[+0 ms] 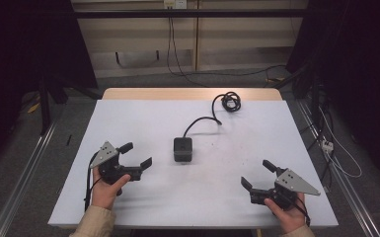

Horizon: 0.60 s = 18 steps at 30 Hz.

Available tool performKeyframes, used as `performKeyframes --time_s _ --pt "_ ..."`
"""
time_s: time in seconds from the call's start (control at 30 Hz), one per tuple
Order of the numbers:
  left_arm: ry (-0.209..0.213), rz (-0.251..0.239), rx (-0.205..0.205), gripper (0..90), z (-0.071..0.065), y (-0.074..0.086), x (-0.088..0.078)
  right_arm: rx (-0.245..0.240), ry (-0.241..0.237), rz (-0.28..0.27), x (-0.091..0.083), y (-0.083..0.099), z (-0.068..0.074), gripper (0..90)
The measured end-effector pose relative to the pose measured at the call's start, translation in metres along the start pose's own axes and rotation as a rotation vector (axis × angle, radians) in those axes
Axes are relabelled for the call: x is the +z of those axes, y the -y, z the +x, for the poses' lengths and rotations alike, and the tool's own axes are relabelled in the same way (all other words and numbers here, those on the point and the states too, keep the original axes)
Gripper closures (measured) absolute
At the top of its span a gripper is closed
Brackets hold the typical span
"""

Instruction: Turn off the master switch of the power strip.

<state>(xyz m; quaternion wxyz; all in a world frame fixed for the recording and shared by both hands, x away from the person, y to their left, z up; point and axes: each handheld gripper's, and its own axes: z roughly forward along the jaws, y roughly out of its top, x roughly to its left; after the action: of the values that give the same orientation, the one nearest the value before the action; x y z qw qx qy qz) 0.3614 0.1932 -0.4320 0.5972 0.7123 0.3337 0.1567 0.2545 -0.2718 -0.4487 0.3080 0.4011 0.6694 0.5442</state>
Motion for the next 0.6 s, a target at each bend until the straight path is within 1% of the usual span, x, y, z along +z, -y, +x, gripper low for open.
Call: performKeyframes --time_s 0.07,0.17,0.23,0.33,0.6 --pt "-0.002 -0.003 -0.003 2.5 0.000 0.000 0.001 0.000 0.001 -0.001 0.000 0.000 0.000 4.6" --pt "0.009 -0.002 -0.009 2.6 -0.002 -0.001 0.005 -0.001 -0.002 -0.001 0.001 0.000 0.000 4.6" --pt "0.009 -0.003 -0.010 2.6 -0.002 -0.001 0.006 -0.003 -0.004 -0.001 0.001 0.000 0.000 4.6" --pt "0.013 0.003 -0.001 2.6 -0.002 -0.002 0.009 -0.002 -0.005 -0.002 0.001 0.000 0.001 4.6" --pt "0.028 0.009 -0.005 2.9 -0.005 -0.004 0.018 0.001 -0.009 0.000 0.001 0.000 0.001 4.6"
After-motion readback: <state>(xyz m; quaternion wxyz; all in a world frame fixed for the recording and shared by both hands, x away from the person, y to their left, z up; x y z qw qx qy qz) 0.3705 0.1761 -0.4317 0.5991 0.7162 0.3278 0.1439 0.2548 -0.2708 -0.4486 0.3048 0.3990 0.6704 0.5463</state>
